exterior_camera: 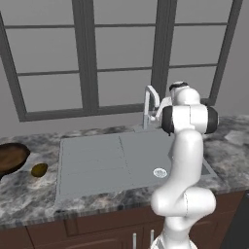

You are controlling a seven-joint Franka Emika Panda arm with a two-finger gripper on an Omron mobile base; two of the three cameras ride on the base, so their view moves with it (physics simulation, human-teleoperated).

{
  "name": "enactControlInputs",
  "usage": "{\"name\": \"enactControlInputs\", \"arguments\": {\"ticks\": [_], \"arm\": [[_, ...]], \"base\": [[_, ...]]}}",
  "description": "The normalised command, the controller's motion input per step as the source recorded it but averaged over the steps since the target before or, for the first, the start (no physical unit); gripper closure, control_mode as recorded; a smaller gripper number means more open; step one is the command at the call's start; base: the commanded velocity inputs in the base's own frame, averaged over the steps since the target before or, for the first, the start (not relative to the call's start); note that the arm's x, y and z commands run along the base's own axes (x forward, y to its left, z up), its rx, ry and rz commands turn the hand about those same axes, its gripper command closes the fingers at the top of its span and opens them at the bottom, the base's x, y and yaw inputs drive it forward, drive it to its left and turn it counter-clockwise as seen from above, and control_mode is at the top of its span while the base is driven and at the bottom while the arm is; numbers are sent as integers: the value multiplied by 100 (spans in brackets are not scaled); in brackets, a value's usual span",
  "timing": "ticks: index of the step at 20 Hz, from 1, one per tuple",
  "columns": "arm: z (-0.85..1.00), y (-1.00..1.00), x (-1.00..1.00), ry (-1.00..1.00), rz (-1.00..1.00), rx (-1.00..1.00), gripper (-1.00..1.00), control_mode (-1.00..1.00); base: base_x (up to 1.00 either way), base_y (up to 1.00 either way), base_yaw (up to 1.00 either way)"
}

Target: Turn on the sink faucet. Then move the avocado from the counter to the sink. Turn off the sink. Move the vegetable from the sink to the pot next to the stove. Finally move the pot to the front right burner.

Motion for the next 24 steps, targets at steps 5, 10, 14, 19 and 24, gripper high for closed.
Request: {"name": "enactControlInputs", "arguments": {"ticks": [5,10,14,19,24], "arm": [[-18,6,17,2,0,0,-100,-100],[-19,16,3,1,0,0,-100,-100],[-17,20,0,0,1,0,-100,-100],[-16,18,0,0,0,0,-100,-100],[-15,25,0,0,1,0,100,-100]], "base": [[0,0,0],[0,0,0],[0,0,0],[0,0,0],[0,0,0]]}}
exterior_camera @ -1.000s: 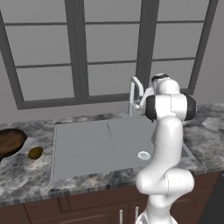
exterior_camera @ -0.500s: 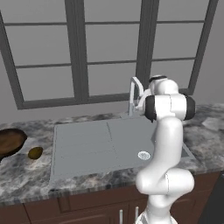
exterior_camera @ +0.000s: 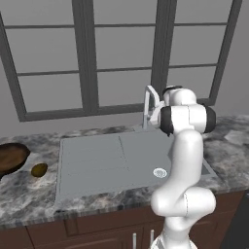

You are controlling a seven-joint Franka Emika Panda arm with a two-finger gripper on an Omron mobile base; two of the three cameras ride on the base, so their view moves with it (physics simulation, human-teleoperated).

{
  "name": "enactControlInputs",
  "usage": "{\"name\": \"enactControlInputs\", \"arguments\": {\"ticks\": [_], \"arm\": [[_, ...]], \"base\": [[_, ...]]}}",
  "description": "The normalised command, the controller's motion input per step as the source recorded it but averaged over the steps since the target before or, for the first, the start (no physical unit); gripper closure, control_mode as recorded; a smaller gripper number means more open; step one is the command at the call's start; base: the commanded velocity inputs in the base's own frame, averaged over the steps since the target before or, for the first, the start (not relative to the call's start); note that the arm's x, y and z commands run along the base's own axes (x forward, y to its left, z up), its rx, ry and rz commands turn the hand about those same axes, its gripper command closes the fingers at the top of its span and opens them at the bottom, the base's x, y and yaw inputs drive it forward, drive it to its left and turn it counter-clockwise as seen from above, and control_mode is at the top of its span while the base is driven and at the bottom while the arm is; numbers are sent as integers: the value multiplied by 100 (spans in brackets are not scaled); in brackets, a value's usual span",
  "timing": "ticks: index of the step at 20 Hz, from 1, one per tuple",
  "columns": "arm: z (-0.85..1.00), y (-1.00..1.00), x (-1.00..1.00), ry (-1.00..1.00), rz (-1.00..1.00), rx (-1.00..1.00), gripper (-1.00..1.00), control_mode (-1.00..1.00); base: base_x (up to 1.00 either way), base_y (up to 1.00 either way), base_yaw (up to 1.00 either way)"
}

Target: Turn on the sink faucet. Then move the avocado from the counter to the sink. Turn off the sink. Move the vegetable from the sink to the pot next to the stove. Finally move the pot to the front right burner.

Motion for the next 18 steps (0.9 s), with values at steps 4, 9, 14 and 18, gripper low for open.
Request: {"name": "enactControlInputs", "arguments": {"ticks": [4,9,14,18], "arm": [[-10,25,13,4,0,0,100,-100],[-10,-15,0,4,-1,0,100,-100],[0,-38,10,-1,0,1,100,-100],[0,-35,13,-5,-2,4,100,-100]], "base": [[0,0,0],[0,0,0],[0,0,0],[0,0,0]]}}
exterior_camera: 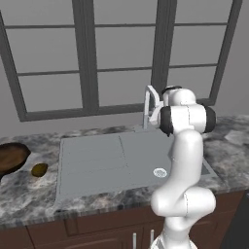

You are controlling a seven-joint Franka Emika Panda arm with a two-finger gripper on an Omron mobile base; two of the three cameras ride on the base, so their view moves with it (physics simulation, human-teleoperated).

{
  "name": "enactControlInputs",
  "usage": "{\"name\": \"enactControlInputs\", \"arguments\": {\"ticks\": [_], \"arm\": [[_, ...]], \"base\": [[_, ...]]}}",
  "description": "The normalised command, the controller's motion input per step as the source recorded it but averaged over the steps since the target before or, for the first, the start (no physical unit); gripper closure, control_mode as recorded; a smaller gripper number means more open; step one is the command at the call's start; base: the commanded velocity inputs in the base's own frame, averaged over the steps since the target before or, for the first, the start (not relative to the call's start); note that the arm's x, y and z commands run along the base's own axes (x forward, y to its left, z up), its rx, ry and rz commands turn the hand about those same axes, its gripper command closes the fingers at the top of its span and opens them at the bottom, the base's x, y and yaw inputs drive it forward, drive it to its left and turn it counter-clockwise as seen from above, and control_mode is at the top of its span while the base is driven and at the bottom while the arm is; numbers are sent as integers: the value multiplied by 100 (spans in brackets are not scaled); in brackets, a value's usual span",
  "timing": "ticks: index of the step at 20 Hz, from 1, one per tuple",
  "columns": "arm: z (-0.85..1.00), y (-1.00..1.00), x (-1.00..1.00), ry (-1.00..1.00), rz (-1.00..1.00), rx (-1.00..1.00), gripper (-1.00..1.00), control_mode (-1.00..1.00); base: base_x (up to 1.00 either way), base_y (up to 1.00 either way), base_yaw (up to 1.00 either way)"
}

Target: Turn on the sink faucet. Then move the avocado from the counter to the sink. Turn off the sink. Move the vegetable from the sink to the pot next to the stove. Finally move the pot to the front right burner.

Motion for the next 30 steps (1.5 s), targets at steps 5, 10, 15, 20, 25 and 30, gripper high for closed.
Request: {"name": "enactControlInputs", "arguments": {"ticks": [5,10,15,20,25,30], "arm": [[0,-53,9,-6,-3,8,100,-100],[1,-45,17,-2,-4,7,100,-100],[8,-51,34,0,-6,9,100,-100],[3,-53,31,0,-11,9,100,-100],[-12,-46,9,3,-9,7,100,-100],[-12,-56,22,7,-3,9,100,-100]], "base": [[0,0,0],[0,0,0],[0,0,0],[0,0,0],[0,0,0],[0,0,0]]}}
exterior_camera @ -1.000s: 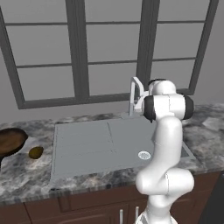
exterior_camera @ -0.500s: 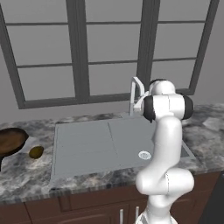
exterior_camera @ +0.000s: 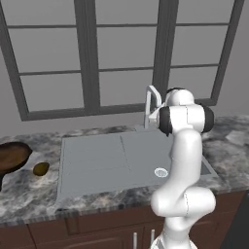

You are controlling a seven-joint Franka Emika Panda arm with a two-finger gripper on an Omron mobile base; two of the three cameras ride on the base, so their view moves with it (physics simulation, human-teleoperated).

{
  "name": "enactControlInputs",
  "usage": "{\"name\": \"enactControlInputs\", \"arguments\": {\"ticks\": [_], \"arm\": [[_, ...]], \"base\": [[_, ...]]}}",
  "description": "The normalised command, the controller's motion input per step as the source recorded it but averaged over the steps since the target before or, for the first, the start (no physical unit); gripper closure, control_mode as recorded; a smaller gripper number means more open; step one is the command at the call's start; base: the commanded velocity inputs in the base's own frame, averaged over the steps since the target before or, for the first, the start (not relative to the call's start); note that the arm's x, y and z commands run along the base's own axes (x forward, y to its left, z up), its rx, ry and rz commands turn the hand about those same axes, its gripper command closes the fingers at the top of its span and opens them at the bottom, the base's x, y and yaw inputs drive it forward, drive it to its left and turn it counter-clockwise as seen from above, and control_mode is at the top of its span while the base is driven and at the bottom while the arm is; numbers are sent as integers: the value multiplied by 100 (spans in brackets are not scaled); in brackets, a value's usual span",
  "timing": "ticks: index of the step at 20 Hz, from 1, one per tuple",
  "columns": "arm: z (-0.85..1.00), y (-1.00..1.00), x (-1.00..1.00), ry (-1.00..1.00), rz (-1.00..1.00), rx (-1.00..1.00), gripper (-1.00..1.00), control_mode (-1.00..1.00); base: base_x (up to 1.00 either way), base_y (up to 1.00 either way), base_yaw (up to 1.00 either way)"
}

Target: Turn on the sink faucet. Then move the avocado from the counter to the sink. Turn off the sink. Move the vegetable from the sink to the pot next to the stove. Finally move the pot to the front right burner.

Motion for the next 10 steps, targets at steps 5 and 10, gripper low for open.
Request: {"name": "enactControlInputs", "arguments": {"ticks": [5,10], "arm": [[-20,-77,9,2,0,10,100,-100],[-33,-96,0,2,0,14,100,-100]], "base": [[0,0,0],[0,0,0]]}}
